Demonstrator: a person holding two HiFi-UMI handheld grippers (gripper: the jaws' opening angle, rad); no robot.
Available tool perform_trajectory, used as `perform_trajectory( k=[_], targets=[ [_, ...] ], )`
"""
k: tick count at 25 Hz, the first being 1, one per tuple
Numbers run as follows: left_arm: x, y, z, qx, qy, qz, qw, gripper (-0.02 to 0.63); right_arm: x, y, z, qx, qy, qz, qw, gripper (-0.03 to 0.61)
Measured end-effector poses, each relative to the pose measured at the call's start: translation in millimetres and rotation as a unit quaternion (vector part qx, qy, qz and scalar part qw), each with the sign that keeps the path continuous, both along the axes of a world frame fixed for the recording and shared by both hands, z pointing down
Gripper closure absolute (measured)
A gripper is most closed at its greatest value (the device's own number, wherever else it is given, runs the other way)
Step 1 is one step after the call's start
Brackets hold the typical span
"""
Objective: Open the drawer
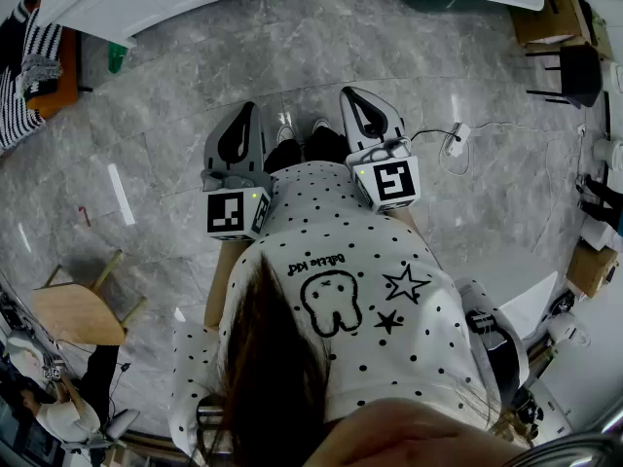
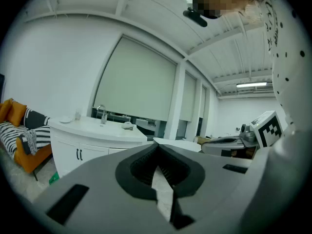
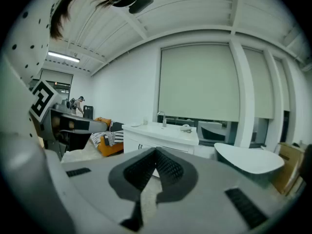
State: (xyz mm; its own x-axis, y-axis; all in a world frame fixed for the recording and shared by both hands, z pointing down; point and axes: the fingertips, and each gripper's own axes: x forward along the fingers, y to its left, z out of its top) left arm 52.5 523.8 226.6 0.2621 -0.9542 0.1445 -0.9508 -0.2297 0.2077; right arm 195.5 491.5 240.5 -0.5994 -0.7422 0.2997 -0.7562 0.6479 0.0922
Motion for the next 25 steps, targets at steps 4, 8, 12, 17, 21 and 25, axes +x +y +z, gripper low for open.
perform_trajectory(
  k=[4,8,12,17,21,25],
  targets=[
    [-2,-4,2,0.001,-0.002,-0.003,1.0000,0.609,0,-3,2,0.005,-0.004,-0.001,1.000,0.566],
    [0,-10,2,0.001,-0.006,-0.005,1.0000,0.609,2,-8,3,0.002,-0.002,-0.002,1.000,0.566],
    [-2,-15,2,-0.001,-0.007,-0.005,1.0000,0.609,-1,-14,2,0.007,-0.006,-0.004,1.000,0.566],
    [-6,-15,3,-0.004,-0.006,-0.007,1.0000,0.609,-5,-14,3,-0.002,-0.007,-0.009,1.000,0.566],
    [-14,-15,5,-0.014,0.002,-0.006,0.9999,0.609,-14,-11,4,-0.011,-0.028,-0.017,0.999,0.565],
    [-15,-14,8,-0.019,0.006,-0.004,0.9998,0.609,-13,-12,7,-0.017,-0.038,-0.015,0.999,0.565]
  ],
)
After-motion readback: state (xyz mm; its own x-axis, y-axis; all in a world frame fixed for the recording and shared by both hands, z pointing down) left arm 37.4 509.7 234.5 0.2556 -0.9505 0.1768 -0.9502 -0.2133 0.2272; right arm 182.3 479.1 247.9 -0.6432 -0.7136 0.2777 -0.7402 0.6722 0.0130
